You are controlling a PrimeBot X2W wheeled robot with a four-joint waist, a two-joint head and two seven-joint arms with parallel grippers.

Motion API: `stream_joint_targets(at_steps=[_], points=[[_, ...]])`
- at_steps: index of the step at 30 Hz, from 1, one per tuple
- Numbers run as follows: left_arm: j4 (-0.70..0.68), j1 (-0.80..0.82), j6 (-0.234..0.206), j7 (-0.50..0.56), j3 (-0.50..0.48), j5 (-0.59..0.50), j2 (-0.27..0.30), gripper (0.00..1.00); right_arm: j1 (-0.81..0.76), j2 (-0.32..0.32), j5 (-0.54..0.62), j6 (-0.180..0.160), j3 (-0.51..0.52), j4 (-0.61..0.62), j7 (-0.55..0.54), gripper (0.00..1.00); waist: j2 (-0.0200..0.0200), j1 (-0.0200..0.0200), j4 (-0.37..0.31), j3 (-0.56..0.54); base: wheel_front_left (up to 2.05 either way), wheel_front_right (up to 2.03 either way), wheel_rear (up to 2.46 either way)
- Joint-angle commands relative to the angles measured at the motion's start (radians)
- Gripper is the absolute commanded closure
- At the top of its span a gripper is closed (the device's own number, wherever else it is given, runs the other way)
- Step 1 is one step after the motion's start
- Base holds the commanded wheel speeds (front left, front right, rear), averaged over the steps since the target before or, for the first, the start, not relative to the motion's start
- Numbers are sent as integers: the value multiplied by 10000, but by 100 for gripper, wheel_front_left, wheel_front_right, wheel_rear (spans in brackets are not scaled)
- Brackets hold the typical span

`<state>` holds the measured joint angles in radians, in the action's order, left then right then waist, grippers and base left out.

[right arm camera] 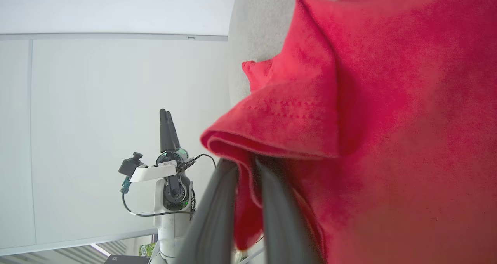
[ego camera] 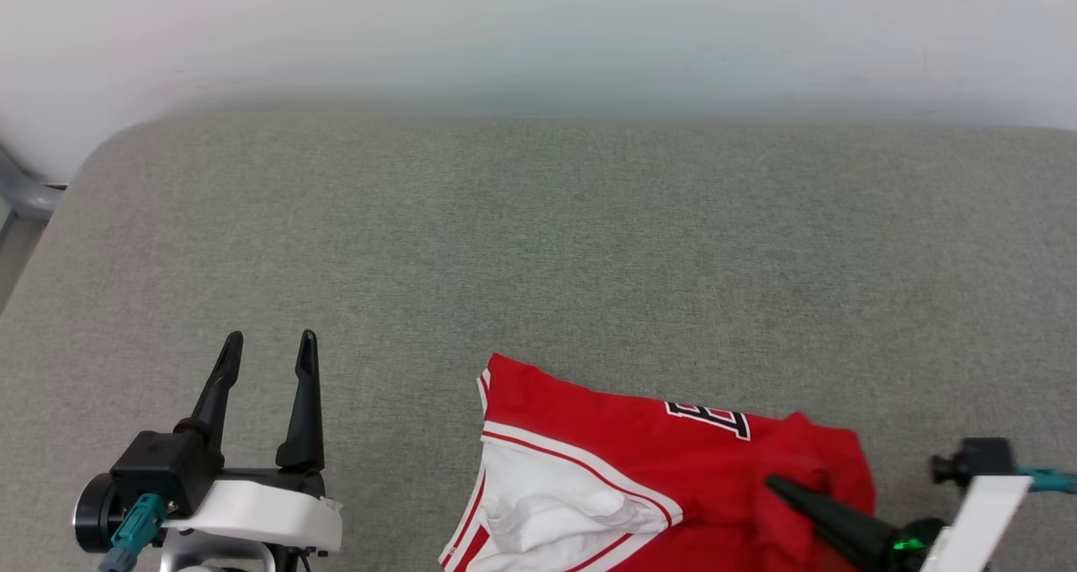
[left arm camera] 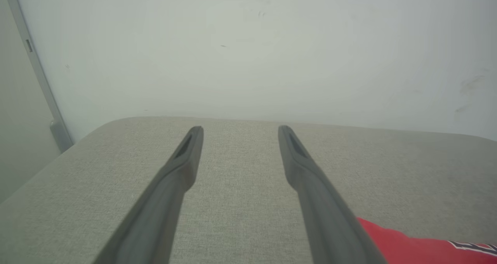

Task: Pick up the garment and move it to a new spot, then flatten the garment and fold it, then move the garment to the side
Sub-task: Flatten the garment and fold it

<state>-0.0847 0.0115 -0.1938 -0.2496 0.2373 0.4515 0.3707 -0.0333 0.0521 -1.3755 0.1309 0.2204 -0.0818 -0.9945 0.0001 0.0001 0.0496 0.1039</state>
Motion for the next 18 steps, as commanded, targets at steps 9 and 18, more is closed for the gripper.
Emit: stream_joint_targets(at_steps=[9,18], points=[[-22,350,17,143,92,-16,101,0,872,-29,-1385,-5,-3574,-410,1775,100,-1,-1,502,162,0,0,0],[12,783,143,61,170,2,-33,0,1892,-21,-1818,-5,-5696,-911,3412,100,-1,-1,852,827,0,0,0]])
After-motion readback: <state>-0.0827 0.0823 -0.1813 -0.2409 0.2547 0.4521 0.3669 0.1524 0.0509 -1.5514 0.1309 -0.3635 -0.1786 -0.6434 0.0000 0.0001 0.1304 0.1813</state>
